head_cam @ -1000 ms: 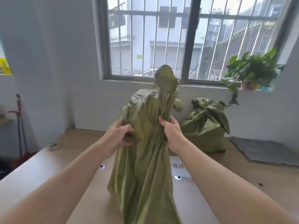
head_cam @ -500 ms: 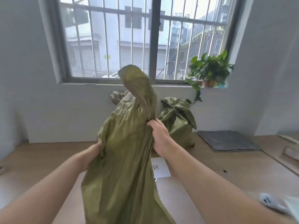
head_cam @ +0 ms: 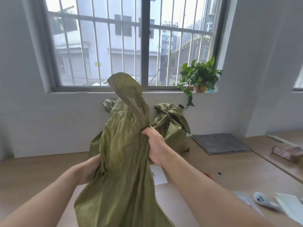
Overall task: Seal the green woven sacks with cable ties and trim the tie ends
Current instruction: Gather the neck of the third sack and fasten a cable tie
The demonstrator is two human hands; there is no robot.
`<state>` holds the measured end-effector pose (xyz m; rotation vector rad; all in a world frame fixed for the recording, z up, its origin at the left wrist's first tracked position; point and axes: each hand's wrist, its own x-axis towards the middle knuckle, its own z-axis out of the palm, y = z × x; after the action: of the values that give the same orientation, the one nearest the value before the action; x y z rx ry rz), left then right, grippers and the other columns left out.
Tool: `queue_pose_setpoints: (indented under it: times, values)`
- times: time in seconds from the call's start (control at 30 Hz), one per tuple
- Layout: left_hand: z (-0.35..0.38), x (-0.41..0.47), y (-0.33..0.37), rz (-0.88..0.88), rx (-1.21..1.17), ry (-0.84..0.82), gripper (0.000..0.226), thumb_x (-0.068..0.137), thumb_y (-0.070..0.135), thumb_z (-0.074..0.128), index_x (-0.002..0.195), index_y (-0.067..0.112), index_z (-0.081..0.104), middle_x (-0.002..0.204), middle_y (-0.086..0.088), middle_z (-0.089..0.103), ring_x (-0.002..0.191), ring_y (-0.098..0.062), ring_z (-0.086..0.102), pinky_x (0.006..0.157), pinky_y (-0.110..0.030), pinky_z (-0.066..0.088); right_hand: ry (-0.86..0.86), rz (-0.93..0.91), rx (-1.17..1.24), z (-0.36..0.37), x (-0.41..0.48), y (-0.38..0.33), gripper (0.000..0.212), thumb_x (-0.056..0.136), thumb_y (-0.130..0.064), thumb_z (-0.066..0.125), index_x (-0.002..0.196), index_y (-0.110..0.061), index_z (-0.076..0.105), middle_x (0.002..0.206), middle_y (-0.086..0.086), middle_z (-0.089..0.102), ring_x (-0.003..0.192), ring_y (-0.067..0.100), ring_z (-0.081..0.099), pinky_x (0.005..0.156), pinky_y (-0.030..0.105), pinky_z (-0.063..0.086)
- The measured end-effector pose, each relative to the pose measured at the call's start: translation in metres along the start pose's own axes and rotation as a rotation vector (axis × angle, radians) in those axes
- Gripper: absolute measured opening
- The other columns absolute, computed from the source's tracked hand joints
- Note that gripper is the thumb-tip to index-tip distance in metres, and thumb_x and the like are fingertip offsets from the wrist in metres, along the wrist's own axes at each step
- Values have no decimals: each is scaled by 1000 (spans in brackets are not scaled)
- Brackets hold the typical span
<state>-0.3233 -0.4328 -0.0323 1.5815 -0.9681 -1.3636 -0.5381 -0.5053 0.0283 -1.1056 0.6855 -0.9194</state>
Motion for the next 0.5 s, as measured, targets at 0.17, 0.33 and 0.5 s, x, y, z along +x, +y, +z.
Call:
queue_pose_setpoints:
  times: [0.17,0.33,0.5]
  values:
    - [7,-5,14,285,-165,254,28,110,15,46,120,9,70,106,-17,79,85,-25,78,73,-38,63,100,-24,-18,-1,-2,-4,25,100,-12,44,109,-16,68,103,11,73,101,35,68,101,49,53]
    - [1,-18,45,525,-541,364,34,107,30,52,140,28,62,95,3,76,63,-6,72,50,-21,56,252,-81,50,0,-2,-16,29,102,-15,43,116,-23,67,112,5,70,107,27,64,110,51,48]
    - [-21,-51,63,704,-673,378,37,109,27,45,143,28,60,128,5,72,107,-14,71,75,-28,64,349,-206,72,-16,0,-48,27,105,-17,41,96,-34,61,105,-5,64,105,23,60,109,46,48]
